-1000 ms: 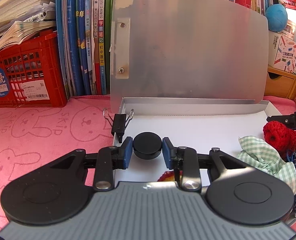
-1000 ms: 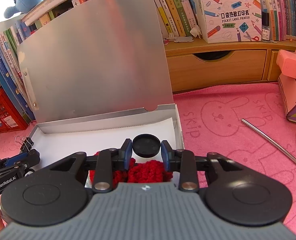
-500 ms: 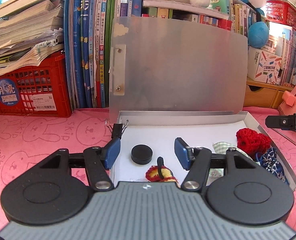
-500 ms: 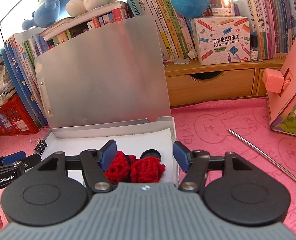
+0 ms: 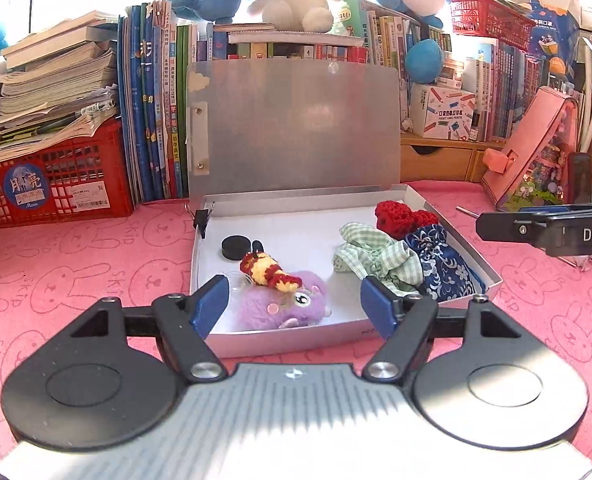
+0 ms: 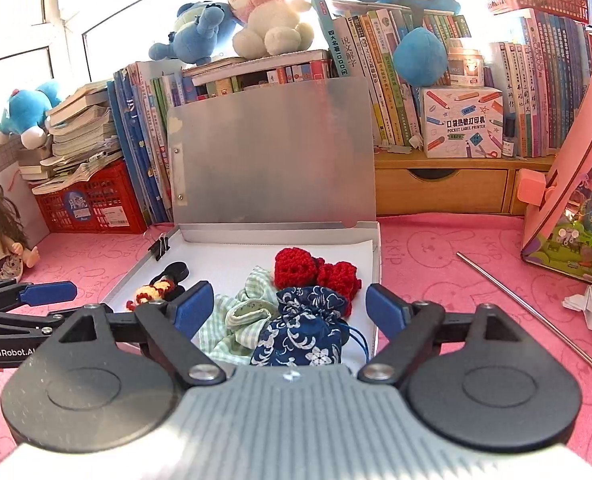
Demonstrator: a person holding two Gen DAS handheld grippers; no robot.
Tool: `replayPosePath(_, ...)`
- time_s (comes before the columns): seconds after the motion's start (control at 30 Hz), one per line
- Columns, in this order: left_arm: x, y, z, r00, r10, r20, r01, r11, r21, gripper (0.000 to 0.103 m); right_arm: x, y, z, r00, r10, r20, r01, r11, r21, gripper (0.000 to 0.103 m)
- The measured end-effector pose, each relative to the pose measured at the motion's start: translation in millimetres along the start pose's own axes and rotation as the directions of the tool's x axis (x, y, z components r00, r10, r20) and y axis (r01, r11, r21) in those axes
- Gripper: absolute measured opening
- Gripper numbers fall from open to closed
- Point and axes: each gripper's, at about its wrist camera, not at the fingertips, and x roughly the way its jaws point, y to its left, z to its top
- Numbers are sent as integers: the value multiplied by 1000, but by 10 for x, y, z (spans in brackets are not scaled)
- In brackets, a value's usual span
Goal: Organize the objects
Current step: 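Open right tool to release lid in box while left tool releases puck, then move right tool to white fluffy plush while left tool approaches white tissue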
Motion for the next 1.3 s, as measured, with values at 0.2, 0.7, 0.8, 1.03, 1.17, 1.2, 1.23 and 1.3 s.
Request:
replayPosePath(0.2,-372,-181,-371,999,-38,-13,39,999,20,85,-247,172,-300,999,36,-9,-37,996,-75,96)
replayPosePath(0.7,-1022,-529,-1087,995,-97,-32,97,995,8,86,-523,366,-856,996,66,-64,-75,984,-161,101)
replayPosePath(0.8,-1094,-580,-1189,994,-106,-39,106,994,3,86,-537,373,-908,995,68,-73,-79,983,-164,102)
replayPosePath(1.03,-1124,-672,-1384,988,-131,-76,129,991,-32,86,-548,391,-984,994,80,-79,-92,984,-153,103)
replayPosePath(1.17,-1081,-684,-1457,986,-132,-100,127,990,-57,86,-543,411,-1020,993,83,-86,-95,984,-152,103)
replayPosePath(1.2,-1073,-691,-1471,986,-130,-102,125,991,-56,86,-543,418,-1028,993,84,-87,-97,984,-152,103)
replayPosePath(1.23,-1068,-703,-1485,987,-124,-103,119,991,-52,86,-544,424,-1036,992,85,-89,-98,983,-153,103)
replayPosePath(1.3,-1057,-730,-1511,989,-112,-102,108,993,-44,86,-540,437,-1053,992,86,-93,-100,983,-154,103)
